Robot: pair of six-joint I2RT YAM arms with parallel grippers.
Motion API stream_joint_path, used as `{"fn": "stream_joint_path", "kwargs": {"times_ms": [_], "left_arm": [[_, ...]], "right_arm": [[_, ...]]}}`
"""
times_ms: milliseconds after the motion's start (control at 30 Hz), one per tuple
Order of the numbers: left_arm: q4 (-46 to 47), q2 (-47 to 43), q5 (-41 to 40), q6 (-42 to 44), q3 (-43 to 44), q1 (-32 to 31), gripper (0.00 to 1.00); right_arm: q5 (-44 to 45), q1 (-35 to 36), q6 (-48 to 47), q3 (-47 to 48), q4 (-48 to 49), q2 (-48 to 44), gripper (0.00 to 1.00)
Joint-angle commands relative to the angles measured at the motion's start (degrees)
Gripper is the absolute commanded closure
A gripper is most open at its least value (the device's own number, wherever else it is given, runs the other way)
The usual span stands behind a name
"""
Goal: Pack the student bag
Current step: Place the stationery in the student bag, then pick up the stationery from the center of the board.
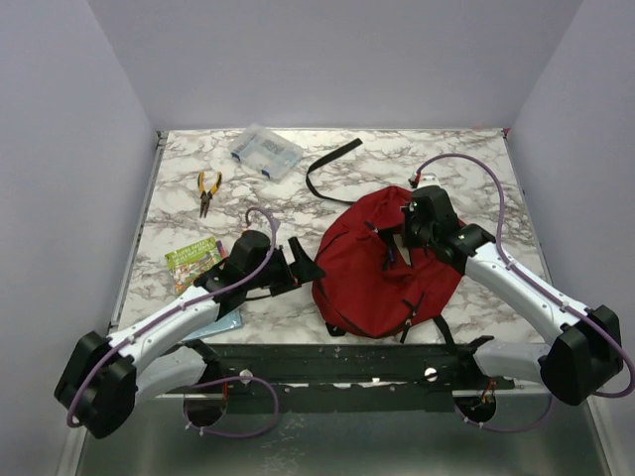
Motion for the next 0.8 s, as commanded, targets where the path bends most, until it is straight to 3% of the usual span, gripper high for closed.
{"fn": "stream_joint_path", "kwargs": {"times_ms": [0, 67, 267, 367, 767], "left_arm": [[-22.1, -7.8, -17.0, 16.8, 6.0, 3.0, 0.02], [-28.1, -6.6, -18.0, 23.7, 11.0, 5.6, 0.02], [-43.3, 5.5, -17.5, 33.2, 28.4, 13.4, 0.02], [-45.4, 10.6, -14.4, 40.5, 34.5, 16.5, 0.02], [-50.6, 39.2, -22.0, 51.2, 47.6, 19.1, 0.04]], "right_arm": [[-0.7, 0.3, 0.3, -0.3, 2.1, -0.9, 1.00], [-0.7, 0.3, 0.4, -0.3, 2.0, -0.9, 0.99], [-3.5, 0.3, -0.1, -0.1, 2.5, -0.2, 0.99], [-1.5, 0.3, 0.3, 0.7, 0.8, 0.0, 0.99], [-2.2, 0.3, -0.1, -0.3, 1.9, -1.6, 0.99]]}}
